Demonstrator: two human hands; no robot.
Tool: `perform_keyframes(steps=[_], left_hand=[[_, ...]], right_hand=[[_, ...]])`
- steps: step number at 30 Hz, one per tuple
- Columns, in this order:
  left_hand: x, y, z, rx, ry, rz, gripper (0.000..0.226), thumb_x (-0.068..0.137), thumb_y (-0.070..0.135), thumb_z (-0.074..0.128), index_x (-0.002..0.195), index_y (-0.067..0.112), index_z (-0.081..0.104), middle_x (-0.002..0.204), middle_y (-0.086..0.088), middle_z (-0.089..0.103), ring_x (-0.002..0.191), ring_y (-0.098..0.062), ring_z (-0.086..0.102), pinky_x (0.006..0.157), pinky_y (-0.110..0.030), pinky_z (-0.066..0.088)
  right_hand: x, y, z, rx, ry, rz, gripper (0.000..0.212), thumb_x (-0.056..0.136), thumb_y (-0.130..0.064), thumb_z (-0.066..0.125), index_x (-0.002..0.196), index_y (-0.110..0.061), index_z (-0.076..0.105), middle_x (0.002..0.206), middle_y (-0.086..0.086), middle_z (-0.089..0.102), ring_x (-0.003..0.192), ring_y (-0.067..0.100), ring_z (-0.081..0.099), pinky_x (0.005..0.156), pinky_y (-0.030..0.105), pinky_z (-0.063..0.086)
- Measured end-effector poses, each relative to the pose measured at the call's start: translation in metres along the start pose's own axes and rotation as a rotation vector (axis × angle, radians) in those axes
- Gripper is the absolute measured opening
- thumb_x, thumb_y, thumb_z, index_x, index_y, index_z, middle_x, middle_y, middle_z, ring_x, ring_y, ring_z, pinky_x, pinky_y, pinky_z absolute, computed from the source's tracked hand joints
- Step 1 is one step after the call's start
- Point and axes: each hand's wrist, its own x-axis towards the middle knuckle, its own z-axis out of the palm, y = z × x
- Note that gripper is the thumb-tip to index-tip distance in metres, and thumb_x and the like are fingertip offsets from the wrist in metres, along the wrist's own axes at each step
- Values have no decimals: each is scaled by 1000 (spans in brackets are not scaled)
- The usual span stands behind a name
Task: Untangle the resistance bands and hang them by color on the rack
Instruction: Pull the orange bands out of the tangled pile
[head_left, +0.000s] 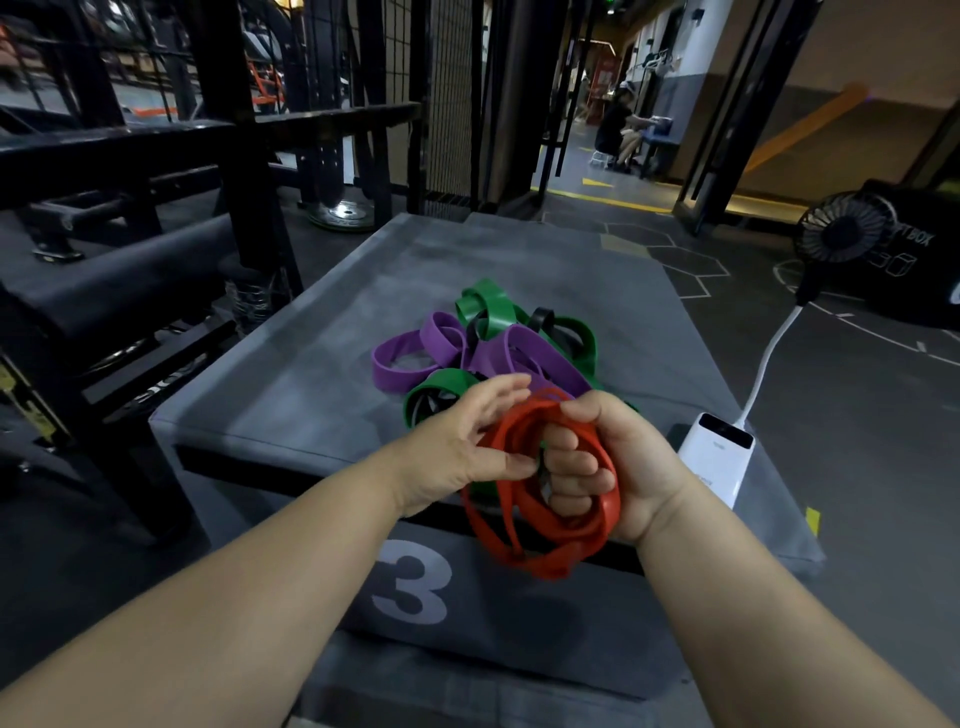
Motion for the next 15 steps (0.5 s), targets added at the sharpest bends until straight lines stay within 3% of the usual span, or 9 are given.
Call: perform_keyframes(steps=[2, 5, 8, 11, 13, 15], left_hand=[[-1, 3, -6, 9, -22, 30, 78, 81, 4, 71, 142, 36, 34, 147, 4, 43, 134, -4, 40, 108, -31, 39], [-4, 7, -10, -48, -126, 15, 72, 84, -8, 62, 140, 30, 40, 130, -14, 56, 116, -17, 57, 97, -30, 49], [-5, 5, -9, -62, -200, -22, 55, 80, 0, 62, 130, 19, 52, 117, -7, 64, 114, -20, 60, 99, -33, 48], [-3, 6, -6, -112, -155, -42, 34, 78, 4, 60, 111, 13, 63, 103, -8, 67, 101, -25, 63, 91, -32, 53], [0, 6, -5, -178, -66, -67, 33, 73, 6, 60, 105, 11, 64, 99, -15, 66, 93, -28, 62, 86, -39, 52], [2, 5, -7, -252, 0, -94, 37, 70, 9, 60, 106, 10, 63, 97, -20, 63, 86, -28, 61, 82, -41, 51]], right_hand=[[0, 0, 1, -36, -69, 25, 35, 48, -37, 86, 55, -15, 59, 38, -7, 42, 27, 4, 37, 37, 18, 36], [3, 3, 0, -61, -131, 52, 32, 52, -39, 83, 57, -15, 62, 36, -7, 43, 34, 9, 46, 45, 21, 44], [6, 6, -2, -65, -232, 58, 26, 64, -37, 77, 63, -14, 66, 38, -5, 50, 54, 16, 62, 63, 29, 54], [3, 5, 0, -89, -142, 45, 31, 50, -31, 87, 59, -12, 63, 40, -2, 49, 64, 18, 64, 71, 29, 55], [-2, 3, 1, -115, -66, -12, 37, 43, -19, 89, 62, -9, 59, 45, 1, 51, 69, 20, 64, 74, 31, 56], [-4, 0, 1, -227, 34, -64, 32, 47, -7, 79, 69, -4, 56, 51, 5, 54, 69, 21, 66, 70, 34, 58]])
